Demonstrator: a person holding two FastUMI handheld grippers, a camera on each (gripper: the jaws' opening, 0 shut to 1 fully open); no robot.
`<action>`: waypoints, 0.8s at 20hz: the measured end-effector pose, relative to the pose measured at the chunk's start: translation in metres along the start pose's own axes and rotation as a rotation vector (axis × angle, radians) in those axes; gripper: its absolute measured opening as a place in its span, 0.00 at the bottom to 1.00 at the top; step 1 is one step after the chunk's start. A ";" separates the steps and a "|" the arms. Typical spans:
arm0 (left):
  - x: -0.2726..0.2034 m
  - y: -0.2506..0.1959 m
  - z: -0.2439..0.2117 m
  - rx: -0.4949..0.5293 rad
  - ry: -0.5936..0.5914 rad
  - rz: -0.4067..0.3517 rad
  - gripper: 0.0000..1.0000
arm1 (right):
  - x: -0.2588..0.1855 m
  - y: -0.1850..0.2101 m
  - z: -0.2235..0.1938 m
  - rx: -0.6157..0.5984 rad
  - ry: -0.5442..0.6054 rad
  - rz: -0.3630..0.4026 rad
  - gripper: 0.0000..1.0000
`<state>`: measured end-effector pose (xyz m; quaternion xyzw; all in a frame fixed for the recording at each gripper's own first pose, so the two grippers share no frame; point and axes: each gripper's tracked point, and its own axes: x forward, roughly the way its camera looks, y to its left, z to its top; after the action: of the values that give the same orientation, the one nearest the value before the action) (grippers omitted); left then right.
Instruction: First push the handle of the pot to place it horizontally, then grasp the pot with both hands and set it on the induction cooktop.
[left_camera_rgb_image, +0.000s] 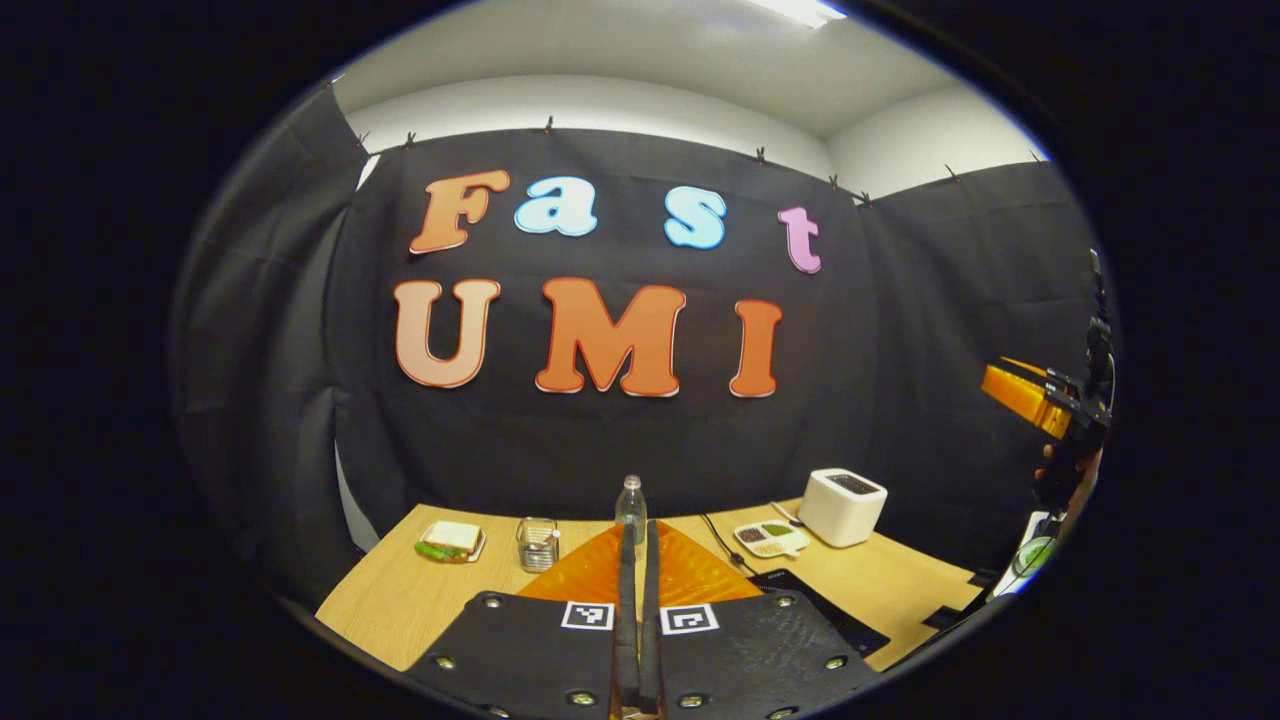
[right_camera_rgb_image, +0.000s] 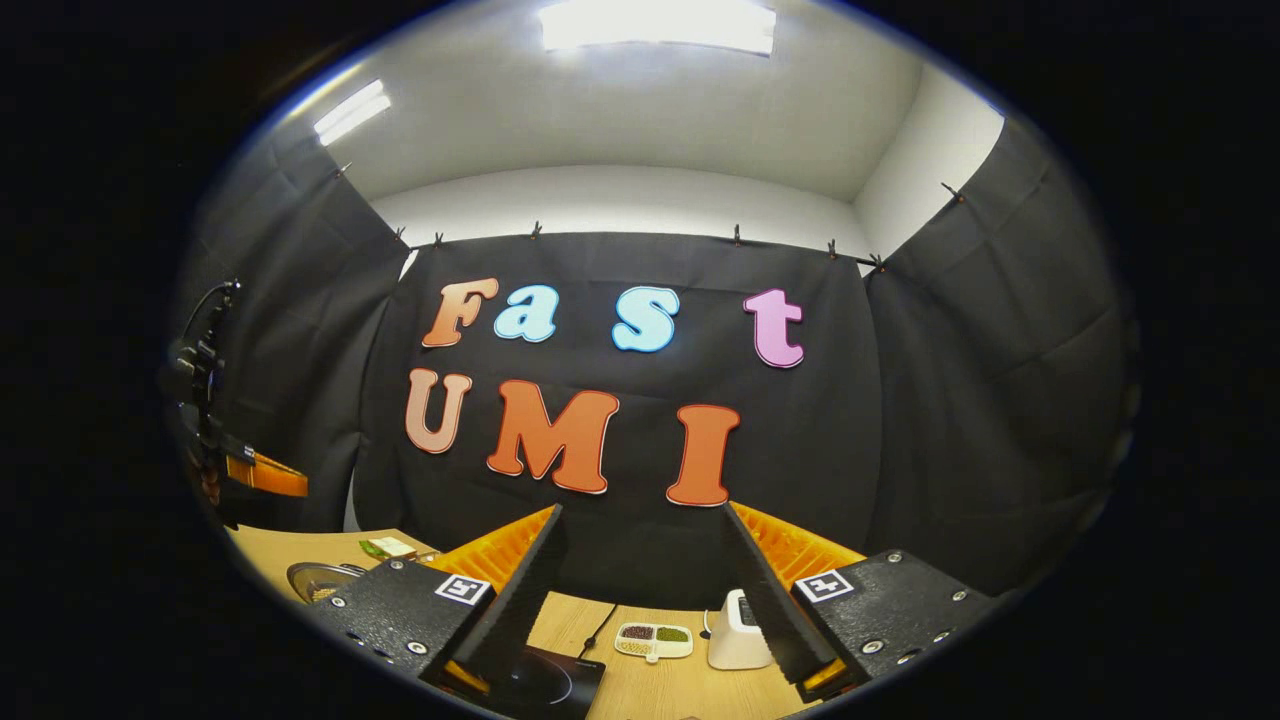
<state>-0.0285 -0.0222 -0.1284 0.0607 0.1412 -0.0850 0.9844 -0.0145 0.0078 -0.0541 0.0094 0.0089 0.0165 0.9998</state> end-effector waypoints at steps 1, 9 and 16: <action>-0.002 -0.001 -0.016 0.018 0.038 -0.007 0.02 | -0.001 0.001 -0.003 0.000 -0.001 -0.001 0.95; -0.026 0.004 -0.119 0.087 0.333 -0.050 0.02 | -0.008 0.007 -0.031 0.006 0.017 0.012 0.95; -0.061 -0.004 -0.202 0.097 0.556 -0.123 0.03 | -0.011 0.024 -0.049 -0.013 0.019 0.042 0.95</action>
<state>-0.1411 0.0117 -0.3033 0.1203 0.4050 -0.1312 0.8968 -0.0269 0.0322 -0.1029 0.0029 0.0183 0.0376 0.9991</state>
